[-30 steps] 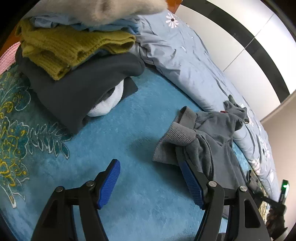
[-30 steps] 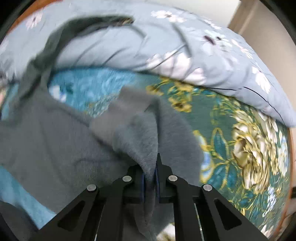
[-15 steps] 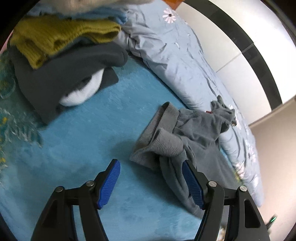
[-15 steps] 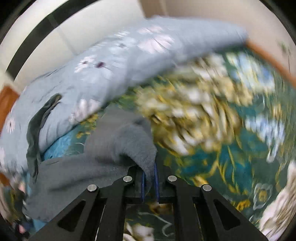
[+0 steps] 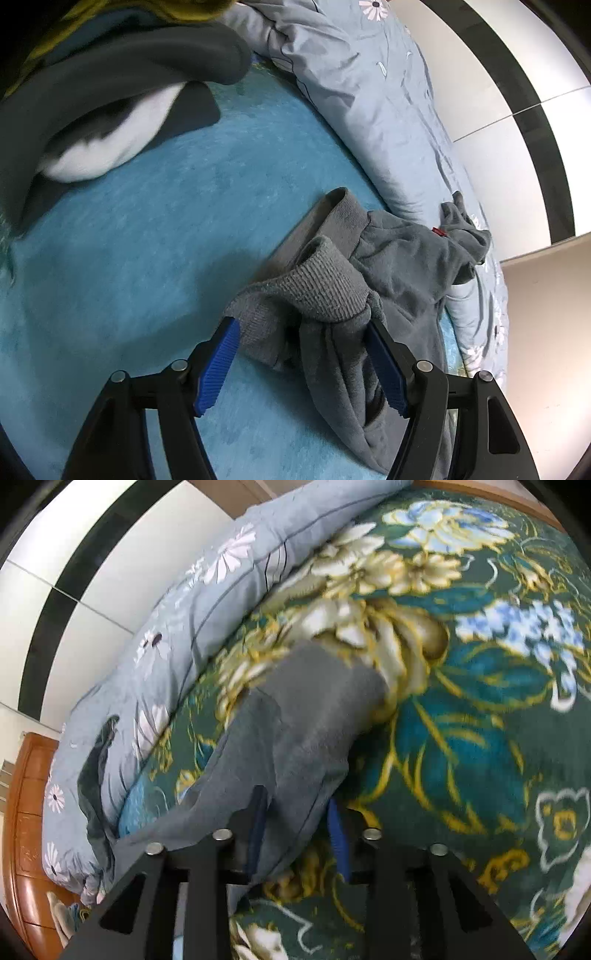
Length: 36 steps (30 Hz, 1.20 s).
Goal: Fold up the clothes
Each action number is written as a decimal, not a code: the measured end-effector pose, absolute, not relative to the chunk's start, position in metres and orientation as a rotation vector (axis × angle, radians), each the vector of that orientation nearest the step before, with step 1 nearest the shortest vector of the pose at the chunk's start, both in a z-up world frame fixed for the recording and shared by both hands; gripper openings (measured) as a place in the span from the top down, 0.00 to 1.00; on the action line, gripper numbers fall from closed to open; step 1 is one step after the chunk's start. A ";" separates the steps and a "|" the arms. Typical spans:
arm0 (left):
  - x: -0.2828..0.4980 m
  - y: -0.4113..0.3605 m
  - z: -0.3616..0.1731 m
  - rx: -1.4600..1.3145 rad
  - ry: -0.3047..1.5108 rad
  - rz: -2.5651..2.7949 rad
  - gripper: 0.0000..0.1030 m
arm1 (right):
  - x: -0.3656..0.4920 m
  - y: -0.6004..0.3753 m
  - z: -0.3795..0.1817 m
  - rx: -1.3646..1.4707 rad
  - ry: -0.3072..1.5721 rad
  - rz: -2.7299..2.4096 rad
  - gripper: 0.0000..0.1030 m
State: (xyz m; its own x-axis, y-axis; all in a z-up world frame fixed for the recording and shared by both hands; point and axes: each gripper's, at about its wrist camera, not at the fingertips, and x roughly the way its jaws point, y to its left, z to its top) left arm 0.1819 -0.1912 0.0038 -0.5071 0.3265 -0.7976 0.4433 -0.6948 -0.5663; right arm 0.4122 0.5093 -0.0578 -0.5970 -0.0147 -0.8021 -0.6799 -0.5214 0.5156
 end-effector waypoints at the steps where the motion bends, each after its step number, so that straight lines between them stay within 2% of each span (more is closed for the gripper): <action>1: 0.179 -0.191 0.002 1.521 1.199 -2.372 0.29 | 0.410 0.514 -0.060 -1.091 1.225 2.151 0.64; 8: 0.173 -0.191 0.000 1.486 1.243 -2.361 0.30 | 0.421 0.541 -0.082 -0.937 1.471 2.032 0.64; 11: 0.174 -0.191 0.001 1.474 1.239 -2.386 0.34 | 0.422 0.543 -0.079 -0.913 1.506 2.022 0.65; 13: 0.175 -0.191 0.001 1.463 1.258 -2.395 0.56 | 0.422 0.544 -0.075 -0.908 1.515 2.021 0.77; 15: 0.173 -0.190 0.002 1.470 1.267 -2.400 0.73 | 0.421 0.545 -0.072 -0.903 1.524 2.020 0.79; 18: 0.167 -0.185 0.007 1.483 1.230 -2.414 0.85 | 0.418 0.546 -0.064 -0.899 1.527 2.028 0.85; 23: 0.159 -0.185 0.041 1.401 1.244 -2.501 0.89 | 0.406 0.546 -0.016 -0.861 1.452 2.174 0.88; 29: 0.189 -0.197 0.118 1.114 1.322 -2.751 0.89 | 0.409 0.538 0.040 -0.745 1.360 2.380 0.89; 31: 0.197 -0.201 0.100 1.181 1.283 -2.705 0.89 | 0.420 0.533 0.034 -0.763 1.323 2.381 0.89; 36: 0.219 -0.213 0.056 1.337 1.184 -2.583 0.91 | 0.450 0.526 -0.043 -0.958 1.360 2.164 0.90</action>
State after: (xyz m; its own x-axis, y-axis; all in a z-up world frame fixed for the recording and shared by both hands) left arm 0.2186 -0.2129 0.0556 -0.6375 0.3200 -0.7008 0.3223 -0.7154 -0.6199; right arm 0.4503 0.5258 -0.0432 -0.6805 -0.0177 -0.7325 -0.6524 -0.4406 0.6167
